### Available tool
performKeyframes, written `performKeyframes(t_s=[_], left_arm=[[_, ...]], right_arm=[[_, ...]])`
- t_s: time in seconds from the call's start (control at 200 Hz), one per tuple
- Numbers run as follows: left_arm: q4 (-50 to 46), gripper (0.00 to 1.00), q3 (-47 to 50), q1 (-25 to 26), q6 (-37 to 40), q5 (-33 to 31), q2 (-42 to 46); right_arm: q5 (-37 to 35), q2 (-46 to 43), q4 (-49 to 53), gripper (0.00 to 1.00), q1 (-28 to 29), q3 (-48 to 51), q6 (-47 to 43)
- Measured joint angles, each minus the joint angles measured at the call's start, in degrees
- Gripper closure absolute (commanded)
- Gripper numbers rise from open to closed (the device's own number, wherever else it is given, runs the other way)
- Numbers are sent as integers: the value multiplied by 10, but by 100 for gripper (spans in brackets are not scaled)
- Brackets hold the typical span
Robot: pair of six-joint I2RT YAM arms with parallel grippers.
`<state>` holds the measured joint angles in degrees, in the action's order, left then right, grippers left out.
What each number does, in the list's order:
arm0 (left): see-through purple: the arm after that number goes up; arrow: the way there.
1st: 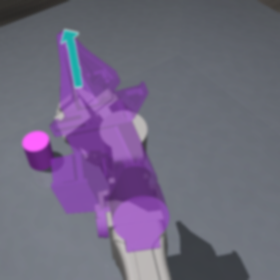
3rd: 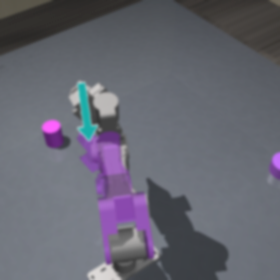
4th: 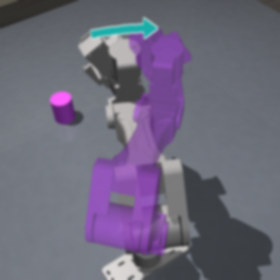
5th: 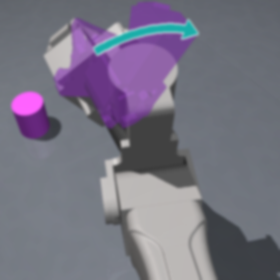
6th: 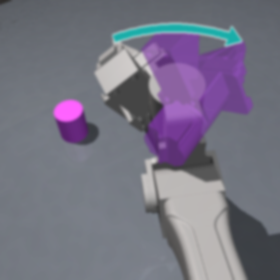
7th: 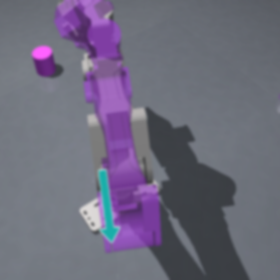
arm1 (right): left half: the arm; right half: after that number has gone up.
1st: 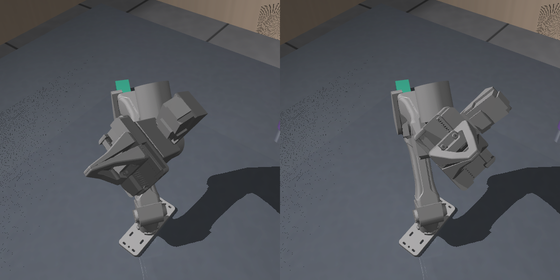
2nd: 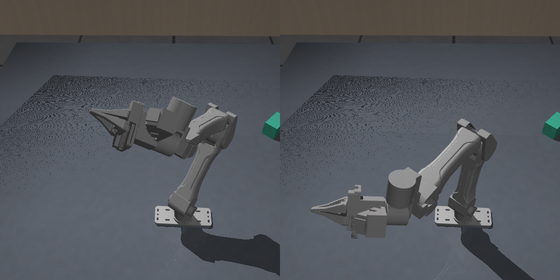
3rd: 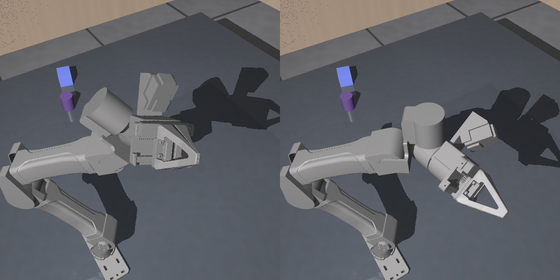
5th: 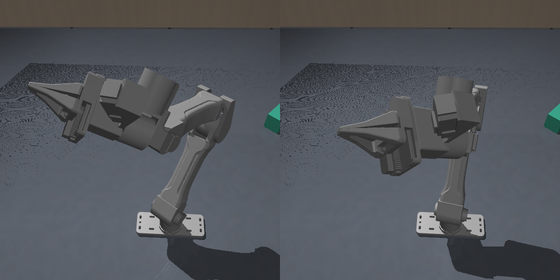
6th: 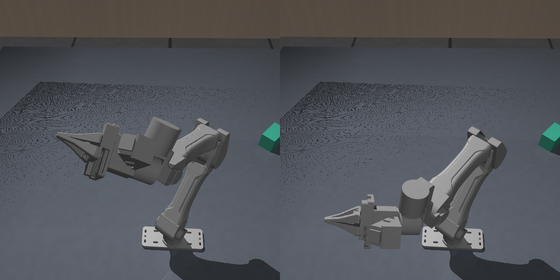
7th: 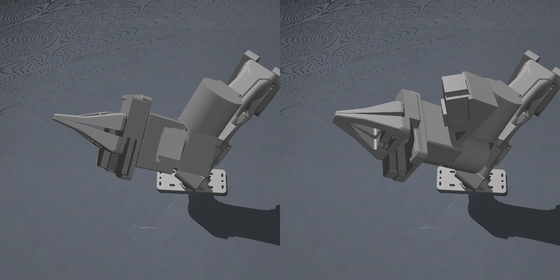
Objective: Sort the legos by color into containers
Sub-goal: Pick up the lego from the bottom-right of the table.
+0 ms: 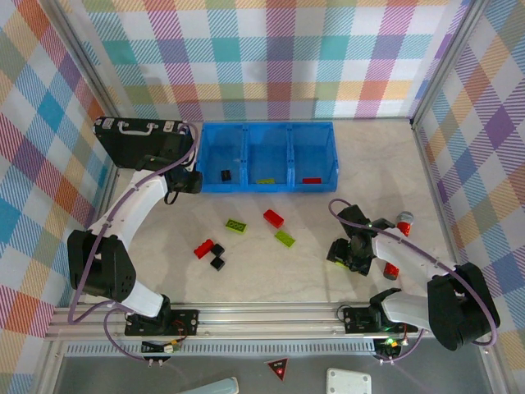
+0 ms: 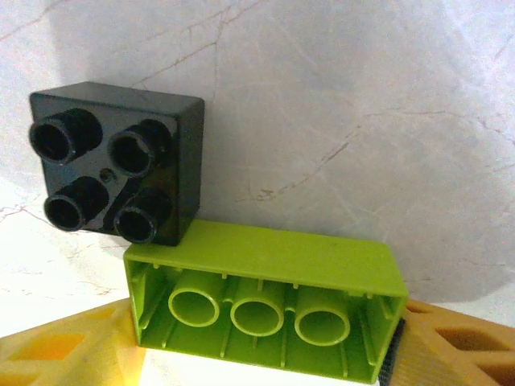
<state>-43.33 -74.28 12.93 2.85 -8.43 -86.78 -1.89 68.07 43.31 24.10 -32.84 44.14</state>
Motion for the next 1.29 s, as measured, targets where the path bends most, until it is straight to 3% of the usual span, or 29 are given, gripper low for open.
performKeyframes(t_s=[0.715, 1.295], left_arm=[[0, 57, 3, 0, 0, 15, 0], [5, 56, 15, -7, 0, 32, 0]], right_arm=[[-49, -45, 121, 31, 7, -141, -20], [-66, 216, 107, 32, 126, -410, -59]])
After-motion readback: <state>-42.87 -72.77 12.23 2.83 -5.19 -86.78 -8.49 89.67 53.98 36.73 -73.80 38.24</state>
